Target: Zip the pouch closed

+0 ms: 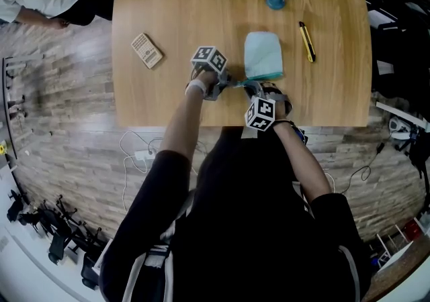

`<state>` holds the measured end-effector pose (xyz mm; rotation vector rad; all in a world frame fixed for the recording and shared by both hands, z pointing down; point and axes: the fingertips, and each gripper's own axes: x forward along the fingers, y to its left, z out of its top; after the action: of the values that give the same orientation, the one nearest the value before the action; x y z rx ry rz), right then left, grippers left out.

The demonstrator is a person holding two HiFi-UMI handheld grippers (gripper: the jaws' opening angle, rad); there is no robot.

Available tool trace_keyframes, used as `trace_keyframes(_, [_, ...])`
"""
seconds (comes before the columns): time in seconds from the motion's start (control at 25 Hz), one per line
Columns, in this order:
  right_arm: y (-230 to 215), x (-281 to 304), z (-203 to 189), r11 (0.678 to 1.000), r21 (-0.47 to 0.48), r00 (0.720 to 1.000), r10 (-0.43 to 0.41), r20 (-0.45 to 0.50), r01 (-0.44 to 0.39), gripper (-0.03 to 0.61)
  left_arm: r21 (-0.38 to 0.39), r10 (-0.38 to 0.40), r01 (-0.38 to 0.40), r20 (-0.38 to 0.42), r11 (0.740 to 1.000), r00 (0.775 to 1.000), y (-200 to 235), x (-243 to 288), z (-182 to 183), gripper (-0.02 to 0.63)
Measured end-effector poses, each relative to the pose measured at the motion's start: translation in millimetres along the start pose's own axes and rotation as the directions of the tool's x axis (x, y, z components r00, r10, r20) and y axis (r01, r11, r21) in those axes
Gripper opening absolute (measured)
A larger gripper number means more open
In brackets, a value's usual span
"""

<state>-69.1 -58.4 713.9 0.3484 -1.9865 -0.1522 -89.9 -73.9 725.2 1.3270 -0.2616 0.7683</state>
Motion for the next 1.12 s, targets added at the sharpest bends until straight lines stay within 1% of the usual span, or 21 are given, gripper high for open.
trace_keyframes(0.12, [-1.3,2.6,0.7,1.0,-0.013,1.0,0.0,-0.008,0.0,0.04,0.005,0.002,-0.002,-0.005,1.0,1.0,-0.2,-0.3,0.1,-0.002])
trace_keyframes(0.28, [1.5,4.5,0.7,0.998,-0.062,1.0,-0.004,-0.022,0.002,0.037,0.009,0.005,-0.005,-0.016,1.0,1.0,0.7,0.2,0.6,-0.002])
trace_keyframes(0.32, [1.9,4.7,0.8,0.997,-0.074,1.0,-0.006,-0.028,0.004,0.022,0.01,0.007,-0.007,-0.02,1.0,1.0,0.6,0.0,0.9,-0.002])
trace_keyframes(0.36, [2.1,4.9,1.2,0.997,-0.083,0.999,-0.011,-0.035,0.008,0.02,0.012,0.008,-0.008,-0.022,1.0,1.0,0.4,-0.2,1.1,-0.002])
trace_keyframes(0.44, [2.8,5.6,2.4,0.996,-0.083,0.999,-0.02,-0.045,0.016,0.018,0.015,0.009,-0.009,-0.022,1.0,1.0,0.5,-0.7,0.9,-0.002])
trace_keyframes(0.52, [3.0,5.7,1.9,0.999,-0.049,0.999,-0.007,-0.047,0.005,0.017,0.018,0.01,-0.01,-0.02,1.0,1.0,0.6,-0.5,0.5,-0.002])
trace_keyframes(0.68, [-1.5,1.0,-1.4,0.999,0.048,0.999,0.024,-0.035,-0.023,0.015,0.024,0.021,-0.021,-0.014,0.999,1.0,0.6,-2.5,1.0,-0.002])
trace_keyframes(0.88, [-4.3,0.3,-3.3,0.994,0.098,0.999,0.042,-0.024,-0.04,0.015,0.04,0.044,-0.044,-0.01,0.998,0.999,1.1,-2.9,1.7,-0.002])
trace_keyframes(0.96, [-2.7,1.2,-4.6,0.994,0.104,0.999,0.045,-0.027,-0.042,0.015,0.059,0.067,-0.067,-0.014,0.996,0.998,1.7,-2.3,1.4,-0.002])
trace_keyframes(1.12, [-3.4,-0.6,-4.9,0.989,0.142,0.998,0.054,-0.02,-0.05,0.015,0.105,0.146,-0.143,-0.021,0.984,0.989,2.9,-2.3,2.1,-0.002])
